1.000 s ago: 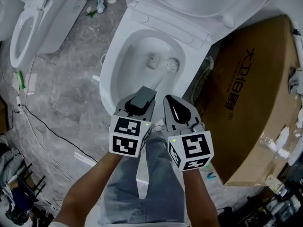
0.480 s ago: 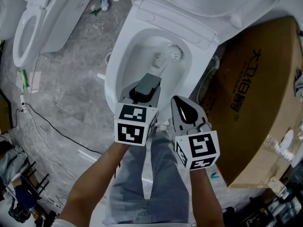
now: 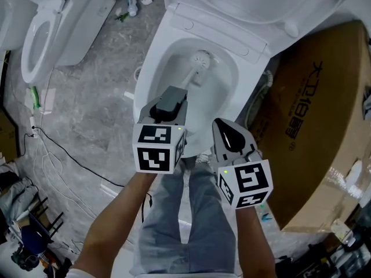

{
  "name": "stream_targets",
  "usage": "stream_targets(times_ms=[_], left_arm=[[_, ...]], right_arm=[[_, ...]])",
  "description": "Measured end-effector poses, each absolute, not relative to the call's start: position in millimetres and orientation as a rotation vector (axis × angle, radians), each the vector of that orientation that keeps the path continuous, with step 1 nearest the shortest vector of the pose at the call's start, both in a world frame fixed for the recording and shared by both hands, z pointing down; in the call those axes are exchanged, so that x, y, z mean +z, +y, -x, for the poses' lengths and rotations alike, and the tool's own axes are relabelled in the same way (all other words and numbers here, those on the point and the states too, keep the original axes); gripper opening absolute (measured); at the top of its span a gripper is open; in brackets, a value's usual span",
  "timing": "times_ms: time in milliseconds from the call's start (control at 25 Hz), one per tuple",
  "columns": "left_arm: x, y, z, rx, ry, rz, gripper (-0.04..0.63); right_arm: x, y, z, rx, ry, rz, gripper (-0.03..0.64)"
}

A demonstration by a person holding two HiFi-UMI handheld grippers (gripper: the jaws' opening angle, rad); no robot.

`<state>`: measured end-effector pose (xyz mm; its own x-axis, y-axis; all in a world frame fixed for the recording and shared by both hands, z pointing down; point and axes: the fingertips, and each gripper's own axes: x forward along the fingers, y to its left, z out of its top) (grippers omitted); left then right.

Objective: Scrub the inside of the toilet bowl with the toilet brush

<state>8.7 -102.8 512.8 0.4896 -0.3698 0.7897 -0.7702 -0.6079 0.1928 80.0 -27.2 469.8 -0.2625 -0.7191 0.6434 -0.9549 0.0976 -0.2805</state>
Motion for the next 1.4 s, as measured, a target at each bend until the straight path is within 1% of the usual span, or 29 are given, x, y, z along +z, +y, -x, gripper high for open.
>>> stream_targets(times_ms=[280, 480, 1400], left_arm=[[505.2, -113.2, 14.3, 0.969, -1.072, -2.150, 0.156], [501.3, -109.6, 33.0, 1.012, -1.121, -2.116, 0.156], [486.2, -54.6, 92.1, 1.206, -1.115, -1.961, 0.156]], right_arm=[[471.4, -26.0, -72.0, 0.979, -2.060, -1.608, 0.002], [467.6, -27.6, -64.9, 0.971, -2.075, -1.578, 0.002], [456.9, -37.6, -38.4, 0.956, -2.099, -1.449, 0.002]])
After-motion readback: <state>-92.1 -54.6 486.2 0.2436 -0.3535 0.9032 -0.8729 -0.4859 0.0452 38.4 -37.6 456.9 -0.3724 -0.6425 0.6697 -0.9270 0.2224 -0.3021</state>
